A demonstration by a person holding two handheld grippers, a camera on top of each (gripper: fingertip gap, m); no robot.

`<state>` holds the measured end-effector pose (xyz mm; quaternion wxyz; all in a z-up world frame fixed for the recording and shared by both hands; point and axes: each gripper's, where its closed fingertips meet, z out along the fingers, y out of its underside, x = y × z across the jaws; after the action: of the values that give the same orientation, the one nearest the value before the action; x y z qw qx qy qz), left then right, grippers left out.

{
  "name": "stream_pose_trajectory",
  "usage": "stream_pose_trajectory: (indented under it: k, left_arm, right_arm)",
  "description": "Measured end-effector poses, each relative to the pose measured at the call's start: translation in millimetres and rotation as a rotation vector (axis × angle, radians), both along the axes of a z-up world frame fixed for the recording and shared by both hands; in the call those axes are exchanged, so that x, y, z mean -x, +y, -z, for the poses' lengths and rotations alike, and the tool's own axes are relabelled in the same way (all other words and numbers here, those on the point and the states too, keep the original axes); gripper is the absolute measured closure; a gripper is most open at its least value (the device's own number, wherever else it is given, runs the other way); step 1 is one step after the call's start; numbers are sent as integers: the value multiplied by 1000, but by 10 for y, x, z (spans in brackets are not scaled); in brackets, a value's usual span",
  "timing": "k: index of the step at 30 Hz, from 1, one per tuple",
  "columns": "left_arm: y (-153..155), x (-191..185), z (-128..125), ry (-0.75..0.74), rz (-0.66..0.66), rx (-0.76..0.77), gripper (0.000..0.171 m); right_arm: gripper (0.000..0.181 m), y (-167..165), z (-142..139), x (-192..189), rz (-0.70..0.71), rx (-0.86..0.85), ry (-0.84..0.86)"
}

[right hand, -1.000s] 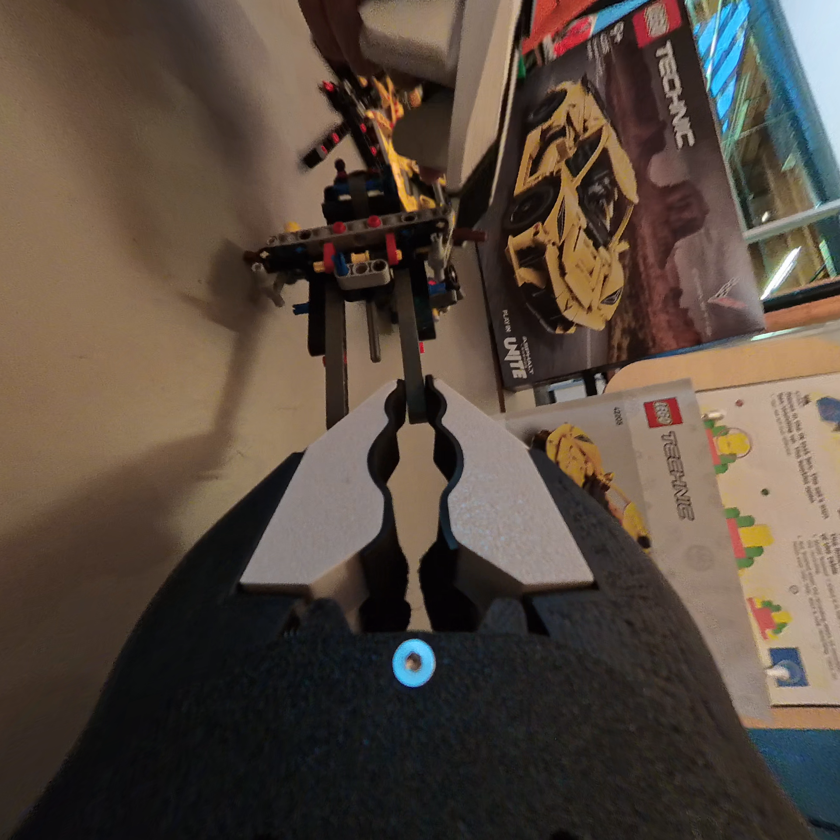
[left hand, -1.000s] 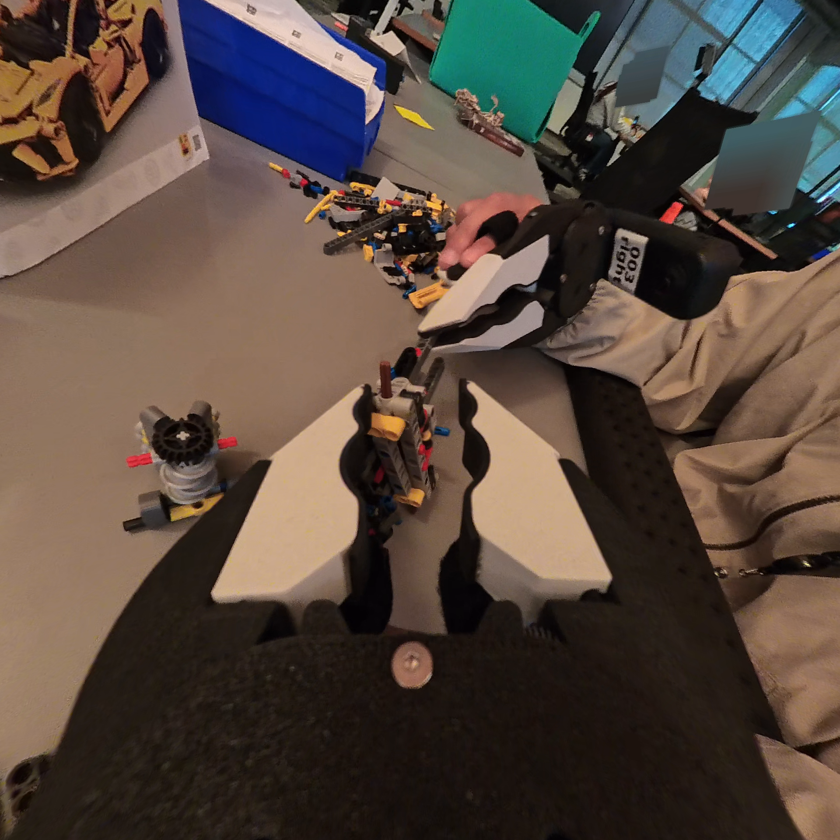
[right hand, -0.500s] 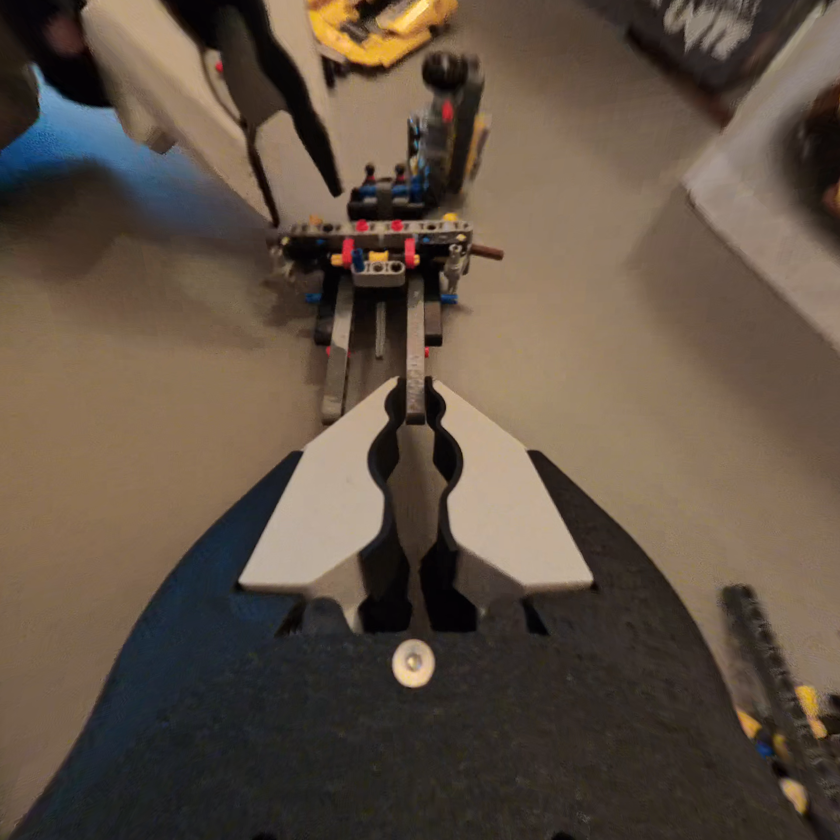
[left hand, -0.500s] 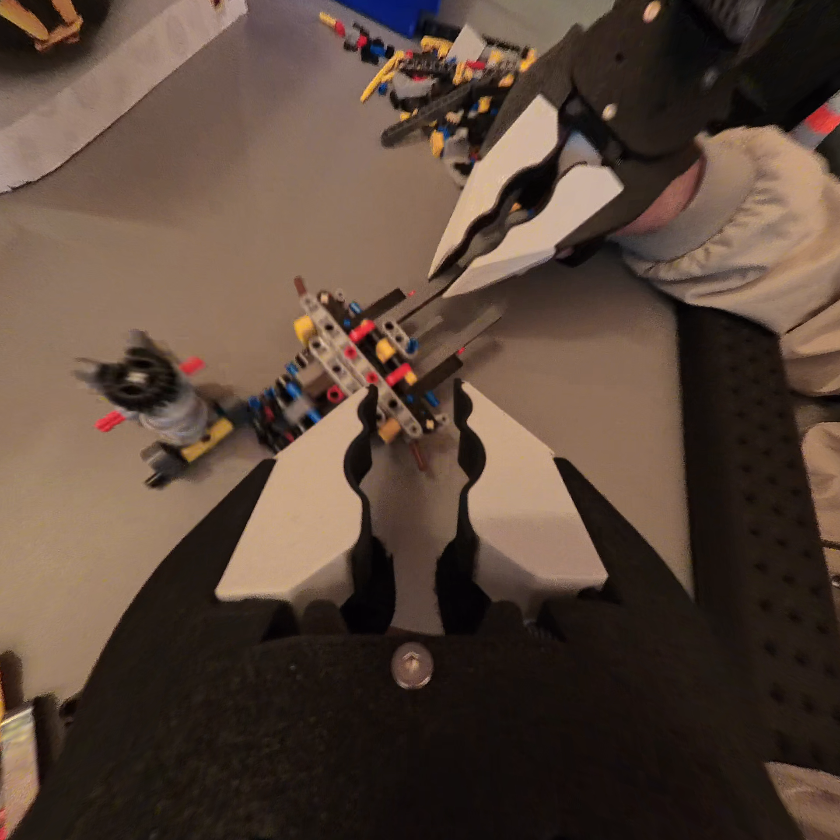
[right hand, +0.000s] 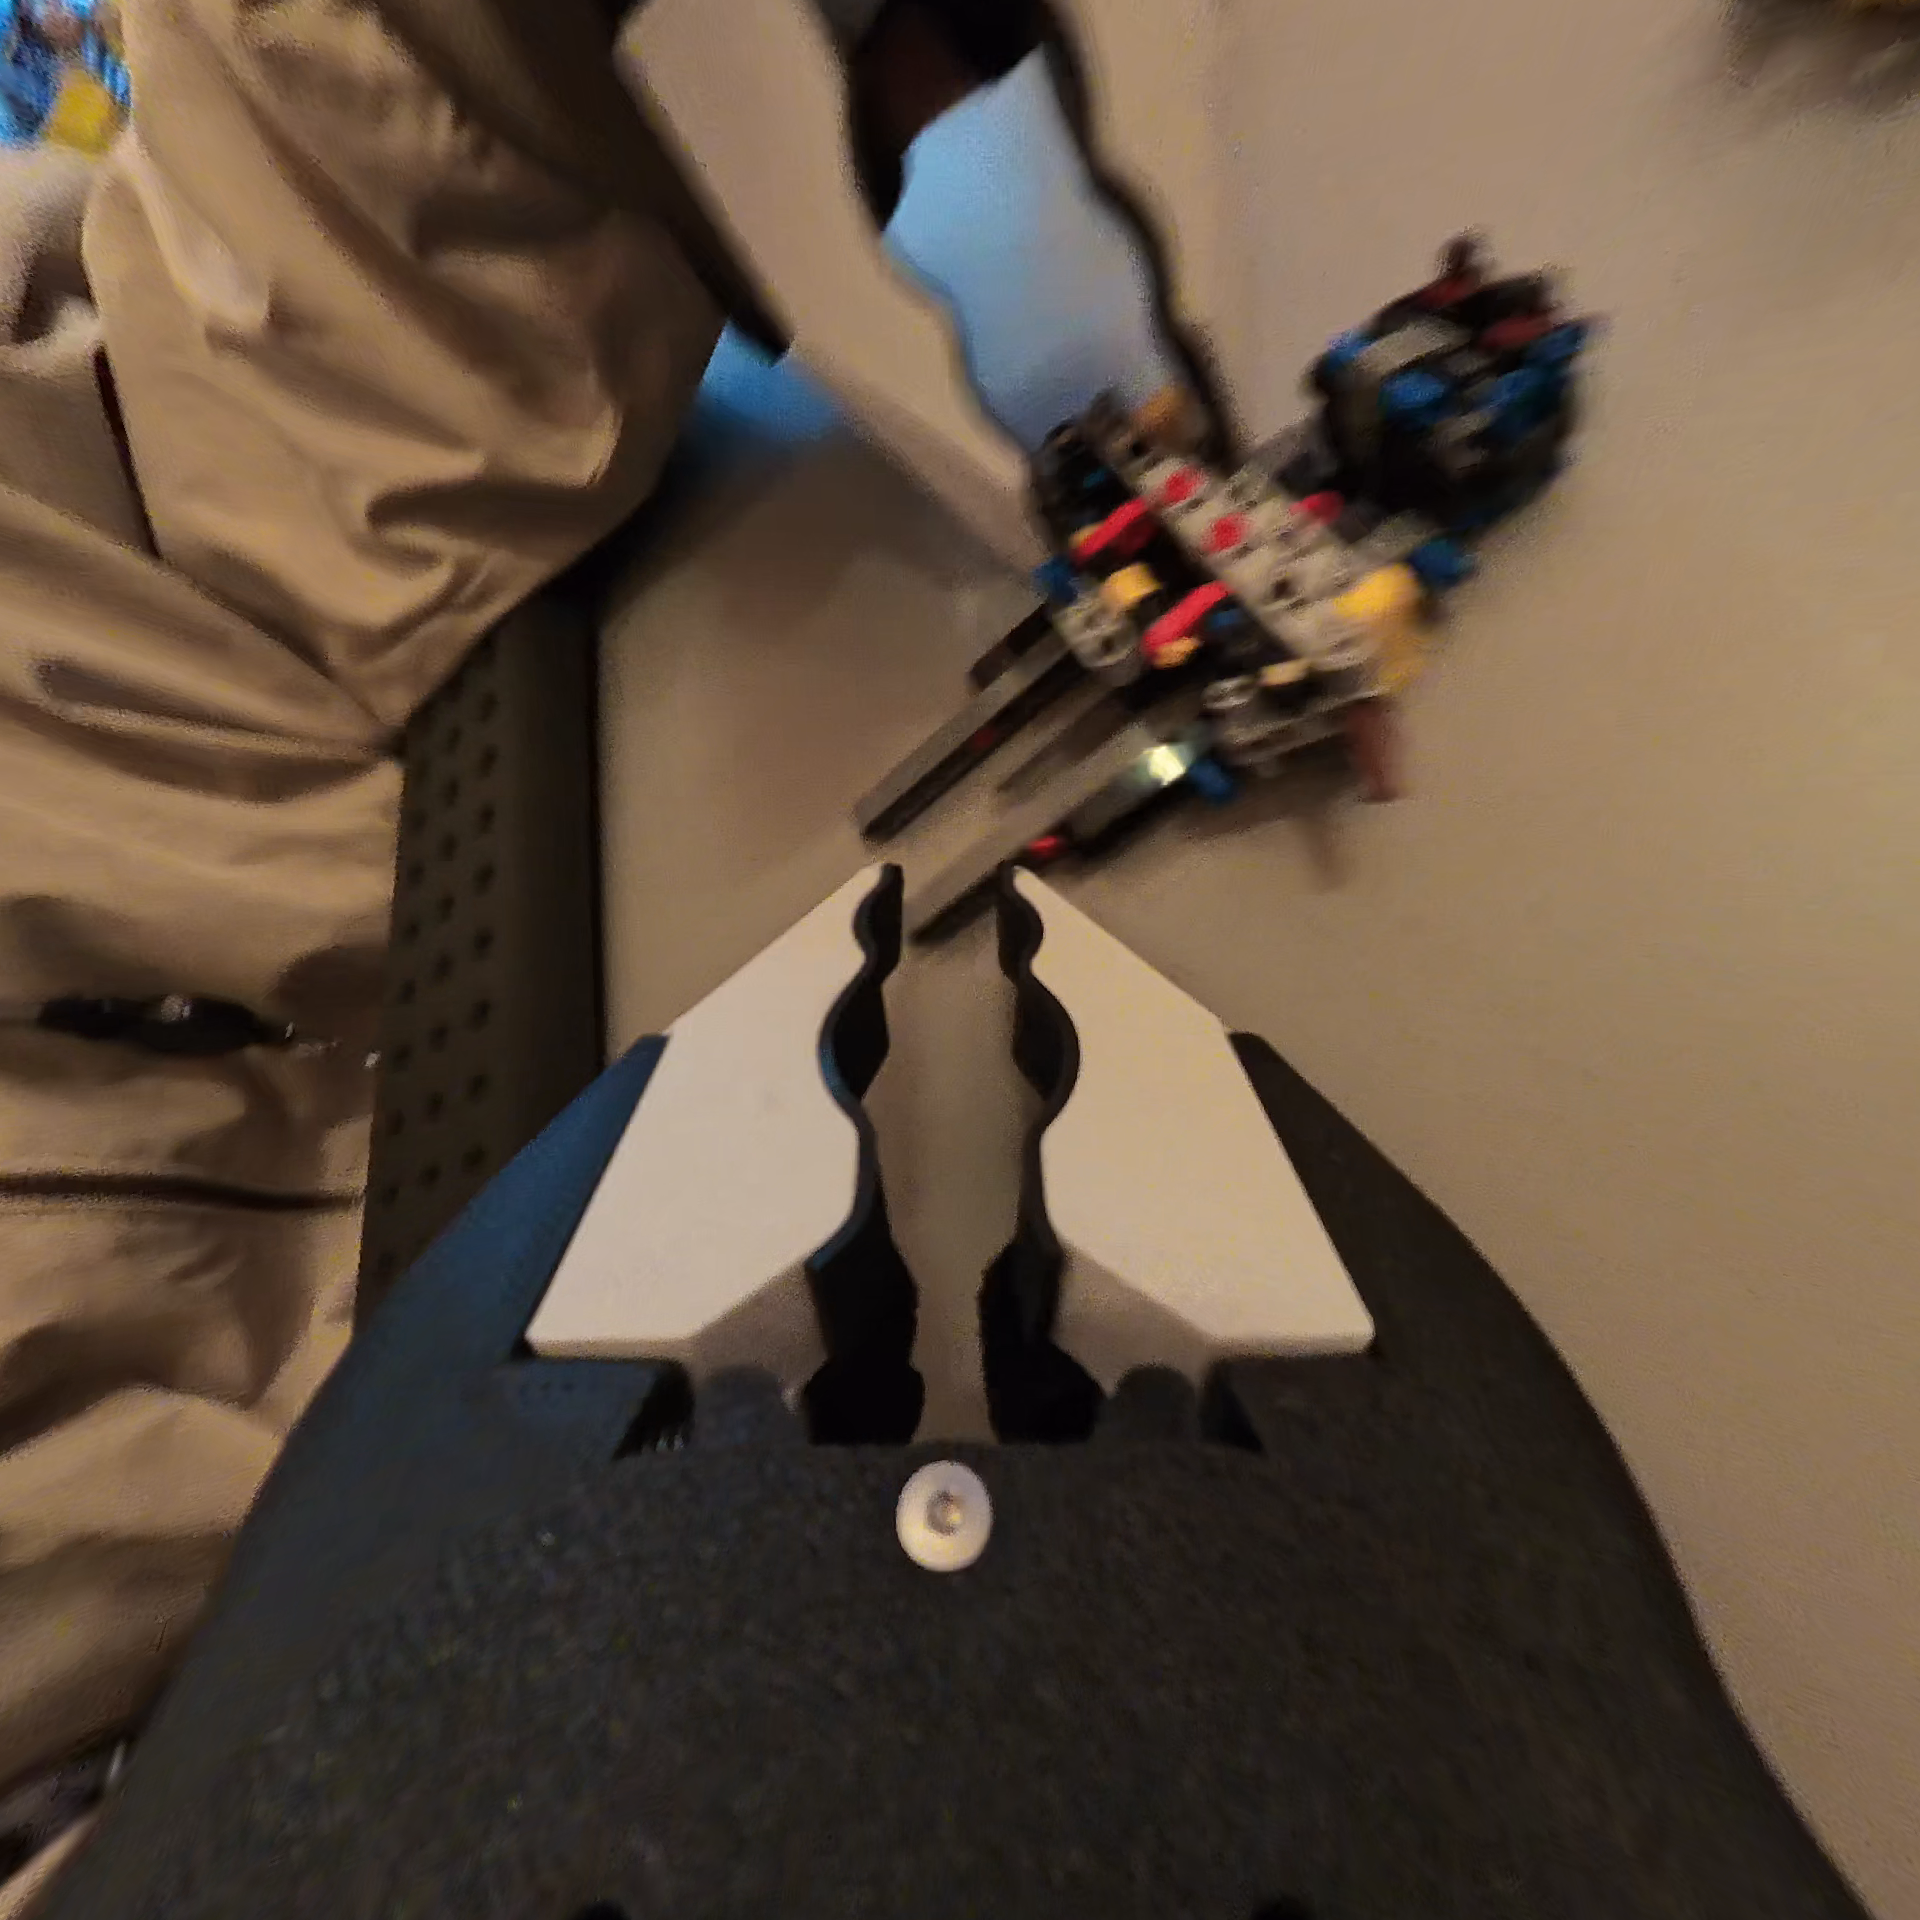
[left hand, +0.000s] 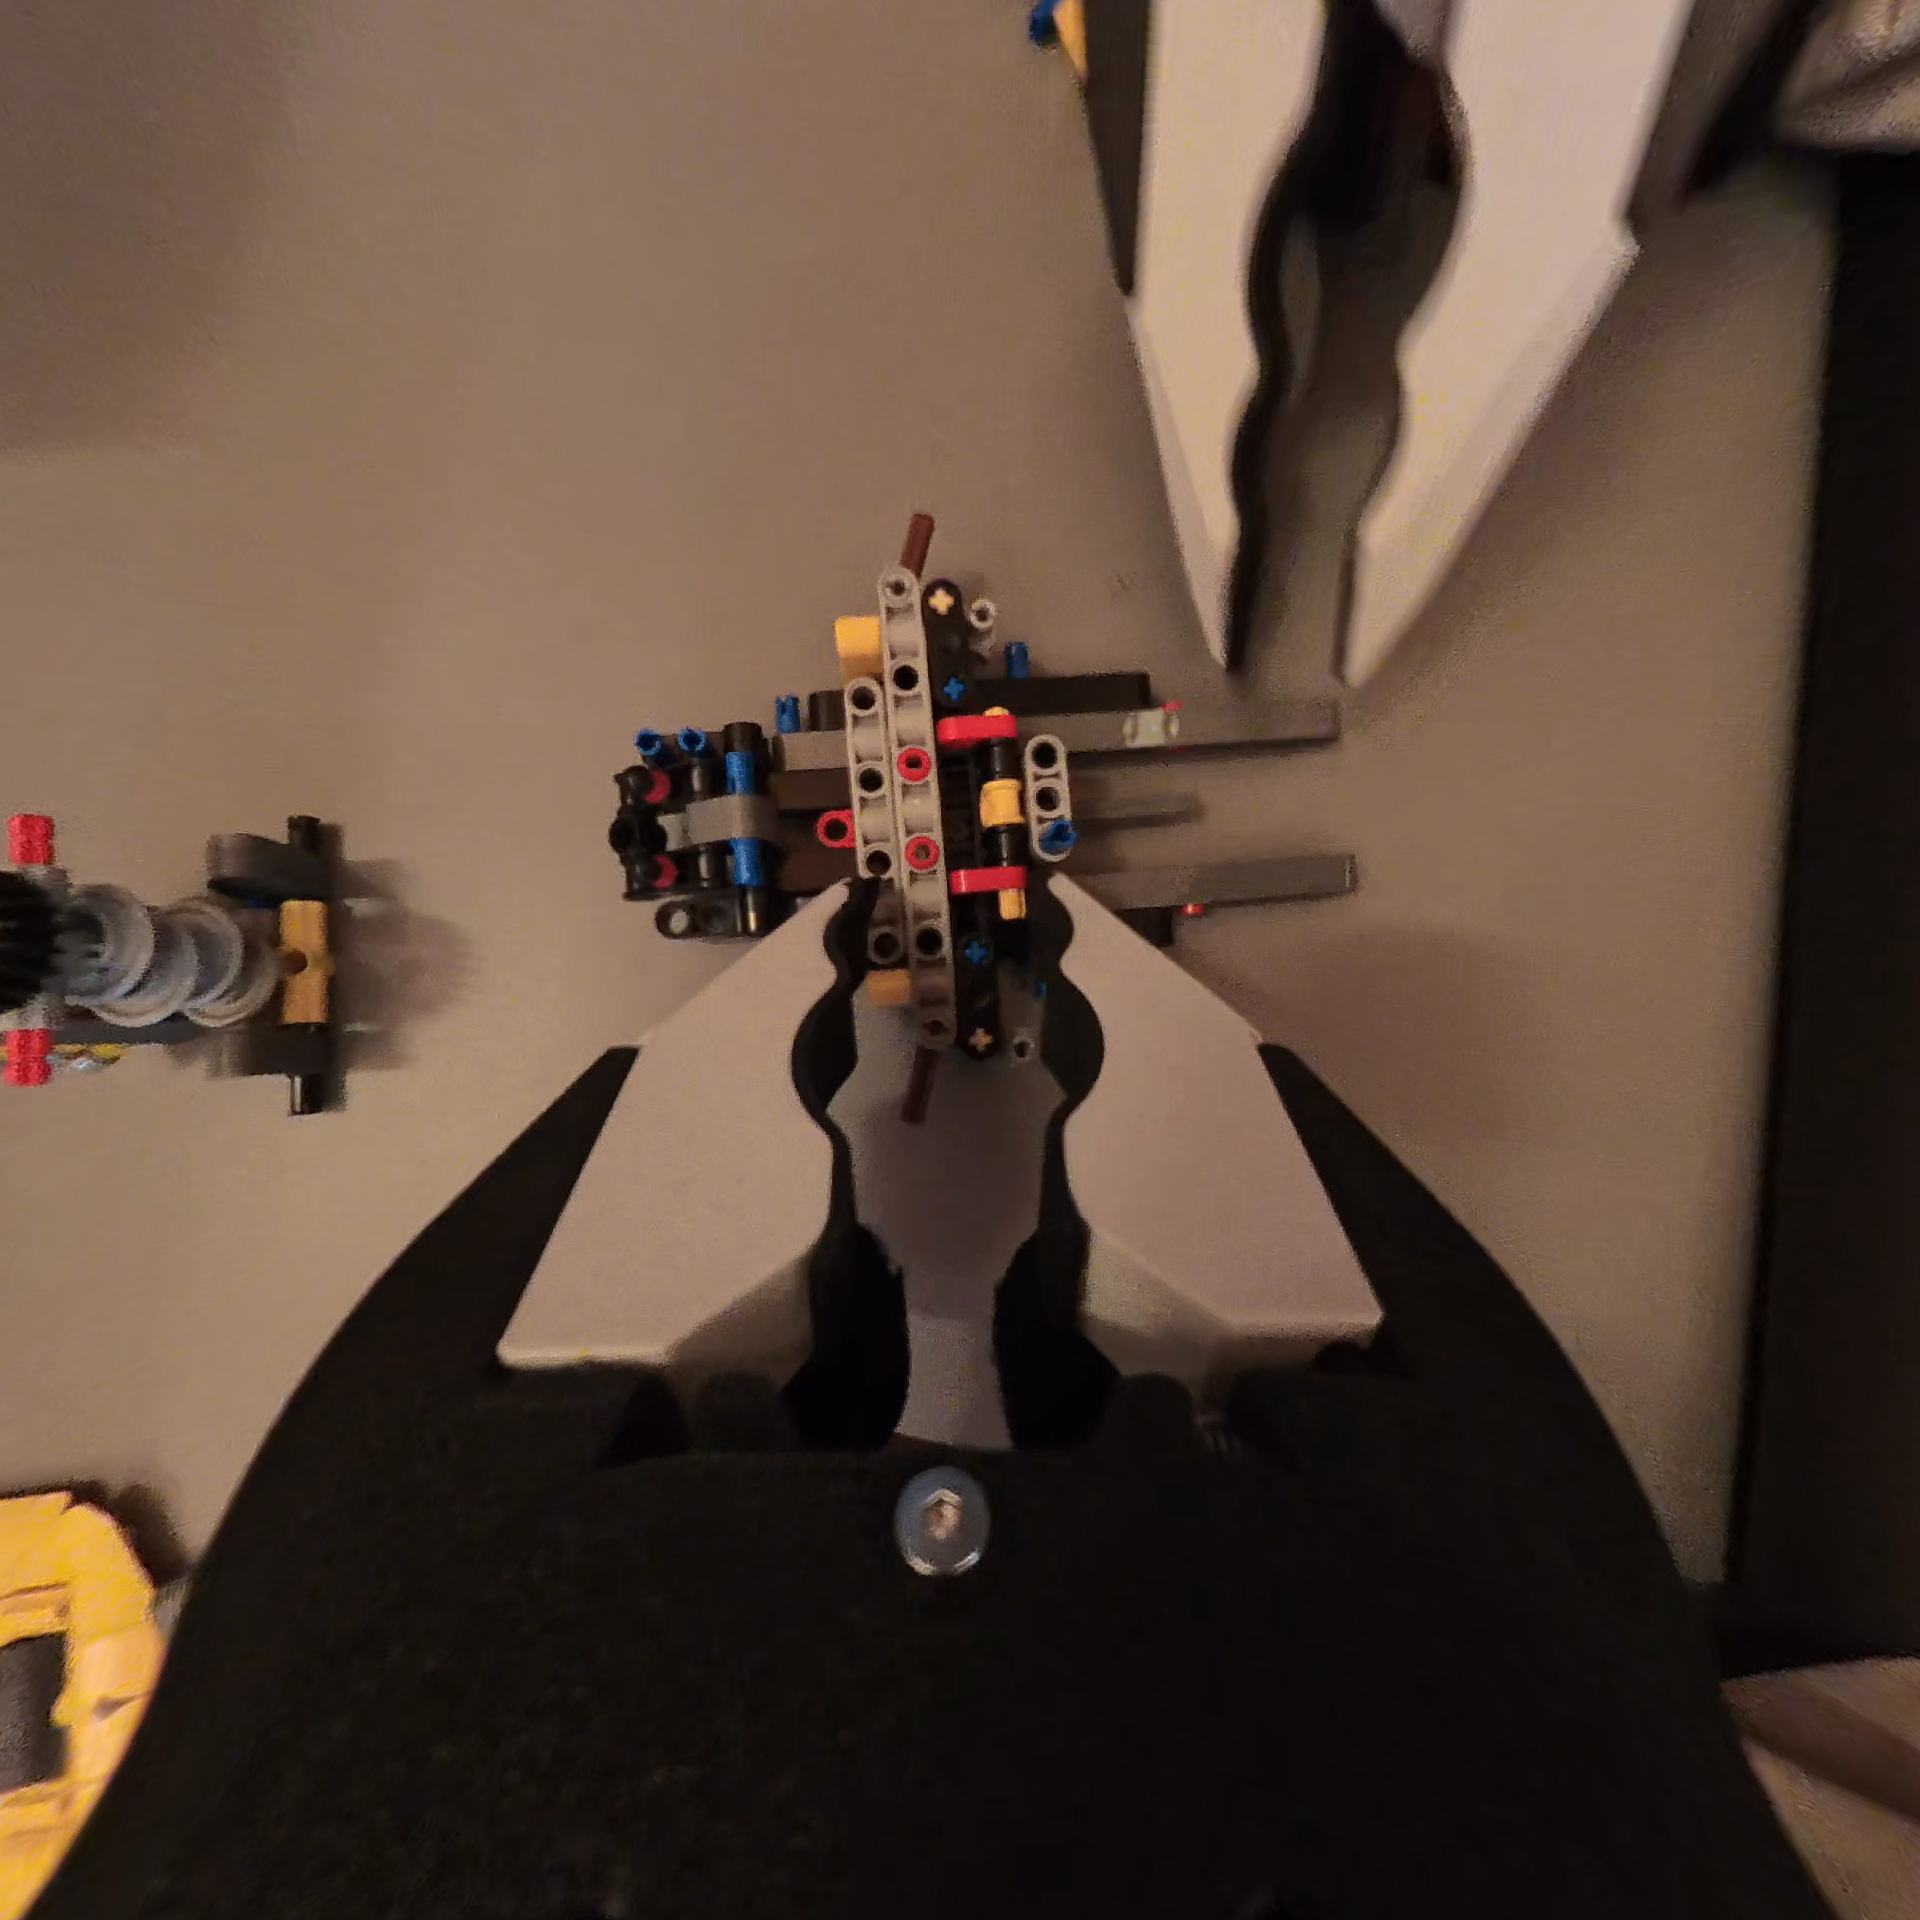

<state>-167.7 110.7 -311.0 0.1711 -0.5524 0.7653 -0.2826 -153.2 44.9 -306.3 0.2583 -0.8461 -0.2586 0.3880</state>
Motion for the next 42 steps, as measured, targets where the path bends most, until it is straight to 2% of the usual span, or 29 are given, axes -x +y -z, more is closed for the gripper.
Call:
stream_pose_trajectory:
  k: [2, 5, 7, 10, 14, 15, 17, 19, 21, 22, 24, 25, 27, 29, 32, 35, 37, 39, 40, 42]
  left_arm:
    - [-16, 0, 2, -11, 39, -53, 141]
    - [-9, -31, -5, -12, 56, -85, 142]
    - [11, -100, -51, -62, 68, -137, 149]
    - [22, -218, -191, -156, 57, -177, 149]
    - [-26, -287, -361, -254, 60, -160, 149]
    - [-38, -304, -405, -280, 61, -153, 149]
    - [-31, -344, -502, -334, 45, -152, 148]
    - [60, -389, -611, -377, -36, -140, 148]
    - [245, -453, -899, -505, -187, -63, 139]
    - [331, -457, -1116, -610, -256, 30, 139]
    - [505, -405, -1470, -789, -378, 307, 137]
    - [532, -391, -1546, -832, -402, 473, 135]
    - [367, -431, -1544, -812, -334, 758, 130]
    - [154, -553, -1499, -779, -282, 930, 130]
    - [-131, -781, -1359, -716, -261, 980, 129]
    - [-225, -868, -1363, -737, -272, 984, 131]
    - [-232, -848, -1391, -754, -260, 989, 146]
    - [-237, -820, -1395, -758, -249, 985, 152]
    - [-231, -817, -1380, -754, -256, 971, 163]
    - [-243, -812, -1375, -752, -247, 951, 164]
  right_arm:
    - [171, 178, 4, -210, 126, 9, -11]
    - [165, 314, 52, -395, 247, 43, 7]
    - [157, 307, 75, -345, 246, 93, 62]
    - [156, 351, 45, -306, 275, 141, 143]
    - [149, 423, 20, -348, 320, 160, 200]
    - [157, 413, -68, -291, 300, 161, 265]
    - [160, 440, -118, -304, 332, 182, 323]
    - [167, 513, -310, -408, 385, 129, 418]
    - [176, 592, -579, -624, 464, 31, 520]
    - [175, 603, -686, -710, 487, -16, 546]
    - [176, 606, -938, -839, 524, -134, 635]
    - [175, 602, -1056, -890, 540, -175, 694]
    - [175, 635, -1157, -999, 611, -238, 740]
    - [175, 653, -1259, -1029, 642, -316, 782]
    - [176, 632, -1418, -908, 600, -365, 874]
    - [175, 652, -1362, -701, 549, -353, 787]
    - [175, 642, -1341, -593, 516, -372, 724]
    - [175, 631, -1355, -553, 497, -375, 720]
    - [175, 616, -1370, -533, 475, -360, 743]
    - [176, 608, -1368, -528, 462, -332, 764]
